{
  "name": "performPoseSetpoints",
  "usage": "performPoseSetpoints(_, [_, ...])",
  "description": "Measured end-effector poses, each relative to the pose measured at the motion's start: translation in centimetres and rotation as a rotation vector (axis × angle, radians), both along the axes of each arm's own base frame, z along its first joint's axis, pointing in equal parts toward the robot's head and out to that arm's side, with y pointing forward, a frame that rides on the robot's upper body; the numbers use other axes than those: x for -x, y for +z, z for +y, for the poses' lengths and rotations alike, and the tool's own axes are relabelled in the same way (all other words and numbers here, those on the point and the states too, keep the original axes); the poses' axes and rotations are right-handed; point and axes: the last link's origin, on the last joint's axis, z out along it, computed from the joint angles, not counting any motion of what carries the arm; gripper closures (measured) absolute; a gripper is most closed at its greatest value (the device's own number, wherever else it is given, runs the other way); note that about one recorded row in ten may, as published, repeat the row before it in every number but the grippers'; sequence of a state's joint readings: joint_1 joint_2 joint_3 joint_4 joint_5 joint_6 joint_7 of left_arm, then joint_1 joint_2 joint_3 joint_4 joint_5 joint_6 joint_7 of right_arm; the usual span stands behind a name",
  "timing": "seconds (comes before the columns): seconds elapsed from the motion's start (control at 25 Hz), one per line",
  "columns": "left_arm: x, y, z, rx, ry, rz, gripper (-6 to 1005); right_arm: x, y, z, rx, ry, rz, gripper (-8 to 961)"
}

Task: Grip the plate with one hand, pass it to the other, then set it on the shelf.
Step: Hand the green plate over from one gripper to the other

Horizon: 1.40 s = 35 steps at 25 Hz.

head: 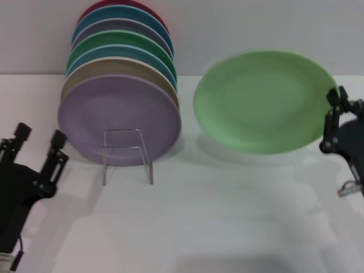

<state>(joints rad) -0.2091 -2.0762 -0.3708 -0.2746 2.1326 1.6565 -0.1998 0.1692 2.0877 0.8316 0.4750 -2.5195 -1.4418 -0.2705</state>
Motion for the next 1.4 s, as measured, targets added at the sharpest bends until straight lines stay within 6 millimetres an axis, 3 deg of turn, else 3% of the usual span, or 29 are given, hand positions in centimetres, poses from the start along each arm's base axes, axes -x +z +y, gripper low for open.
performPoseSetpoints(0.32, [-1.4,-1.7,-0.6,0.016,-0.057,0.102,329,1.1,-1.6,-2.2,0.03,0.014,0.027,933])
performPoseSetpoints(0.6, [-2.2,-2.6,-0.8,0.043,-0.103,0.14,330,3.8,-3.9,-3.5,0.026,0.021,-0.015,930])
performPoseSetpoints(1.4, [-3.0,-4.3,0.0,0.127,-0.105,0.162,330,6.4,-6.0,-3.7,0.101,0.09,-0.06,919])
